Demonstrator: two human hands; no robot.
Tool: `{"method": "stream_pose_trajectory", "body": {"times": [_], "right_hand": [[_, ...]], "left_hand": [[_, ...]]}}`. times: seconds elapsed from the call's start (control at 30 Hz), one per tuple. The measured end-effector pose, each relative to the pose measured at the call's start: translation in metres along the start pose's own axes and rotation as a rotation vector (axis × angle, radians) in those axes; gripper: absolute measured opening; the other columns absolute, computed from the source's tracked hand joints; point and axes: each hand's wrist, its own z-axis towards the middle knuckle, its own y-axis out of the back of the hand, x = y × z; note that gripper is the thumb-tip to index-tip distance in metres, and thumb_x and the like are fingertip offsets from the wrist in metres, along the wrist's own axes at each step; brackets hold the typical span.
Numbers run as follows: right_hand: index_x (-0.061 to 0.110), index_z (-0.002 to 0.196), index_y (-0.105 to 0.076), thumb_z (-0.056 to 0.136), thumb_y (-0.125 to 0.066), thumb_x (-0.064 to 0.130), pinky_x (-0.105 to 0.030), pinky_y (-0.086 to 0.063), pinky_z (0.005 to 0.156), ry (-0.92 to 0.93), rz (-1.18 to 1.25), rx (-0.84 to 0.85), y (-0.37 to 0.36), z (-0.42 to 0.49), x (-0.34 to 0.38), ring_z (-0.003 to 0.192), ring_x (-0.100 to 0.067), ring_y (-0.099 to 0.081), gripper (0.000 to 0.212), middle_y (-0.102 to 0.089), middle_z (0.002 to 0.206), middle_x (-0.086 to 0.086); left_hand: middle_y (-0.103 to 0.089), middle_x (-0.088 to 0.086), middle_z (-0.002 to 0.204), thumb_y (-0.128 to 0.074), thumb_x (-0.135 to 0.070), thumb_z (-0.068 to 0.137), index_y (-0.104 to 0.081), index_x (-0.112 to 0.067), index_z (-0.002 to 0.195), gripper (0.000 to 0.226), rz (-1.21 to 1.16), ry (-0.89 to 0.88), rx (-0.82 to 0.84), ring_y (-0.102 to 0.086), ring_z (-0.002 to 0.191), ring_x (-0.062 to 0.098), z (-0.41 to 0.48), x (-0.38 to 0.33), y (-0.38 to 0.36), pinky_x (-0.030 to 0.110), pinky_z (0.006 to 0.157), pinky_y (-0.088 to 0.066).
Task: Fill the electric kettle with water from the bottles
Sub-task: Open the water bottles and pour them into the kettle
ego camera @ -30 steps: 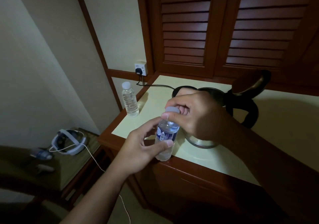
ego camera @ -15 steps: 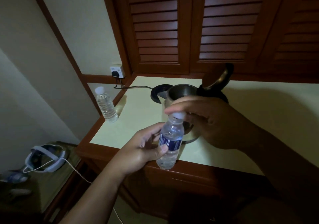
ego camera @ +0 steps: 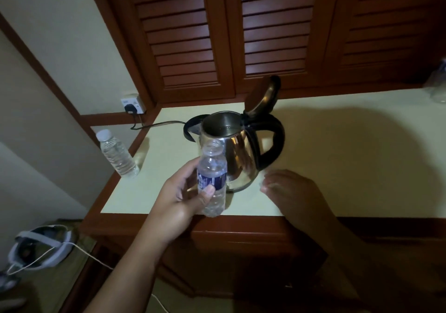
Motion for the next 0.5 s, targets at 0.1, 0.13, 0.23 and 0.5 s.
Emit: {"method": "stream_pose_trajectory", "body": {"times": [0.1, 0.13, 0.23, 0.5], "right_hand": [[0.019, 0.098, -0.079, 0.094, -0.061, 0.021, -0.013, -0.021, 0.11, -0.148, 0.005, 0.069, -0.004, -0.008, -0.004, 0.111, -0.009, -0.065, 0.019, -0.077, 0.108, 0.007], [0.02, 0.098, -0.079, 0.094, -0.059, 0.023, -0.016, -0.022, 0.11, -0.157, 0.001, 0.076, -0.004, -0.01, -0.003, 0.113, -0.008, -0.064, 0.021, -0.077, 0.11, 0.008], [0.02, 0.103, -0.077, 0.093, -0.064, 0.026, -0.014, -0.028, 0.102, -0.161, -0.021, 0.104, -0.004, -0.009, -0.001, 0.114, -0.012, -0.063, 0.018, -0.073, 0.116, 0.008], [0.007, 0.139, -0.049, 0.089, -0.04, 0.073, -0.038, -0.037, 0.113, -0.337, -0.313, 0.172, -0.011, -0.01, 0.005, 0.128, -0.027, -0.051, 0.084, -0.056, 0.139, -0.01]], "left_hand": [[-0.071, -0.015, 0.134, -0.069, -0.024, 0.089, -0.059, -0.031, 0.142, 0.055, 0.028, -0.008, -0.039, -0.065, 0.128, 0.009, -0.001, -0.005, 0.005, 0.031, 0.102, -0.056], [-0.071, -0.015, 0.135, -0.07, -0.024, 0.088, -0.059, -0.033, 0.142, 0.055, 0.026, -0.007, -0.05, -0.064, 0.129, 0.009, 0.0, -0.008, 0.008, 0.036, 0.104, -0.055], [-0.068, -0.017, 0.138, -0.071, -0.03, 0.087, -0.057, -0.038, 0.143, 0.058, 0.071, 0.002, -0.091, -0.062, 0.131, 0.009, 0.004, -0.016, 0.017, 0.046, 0.11, -0.051], [-0.056, -0.011, 0.139, -0.068, -0.021, 0.102, -0.052, -0.046, 0.146, 0.053, 0.534, 0.002, -0.198, -0.053, 0.122, 0.006, 0.04, -0.049, 0.038, 0.043, 0.106, -0.045]]}}
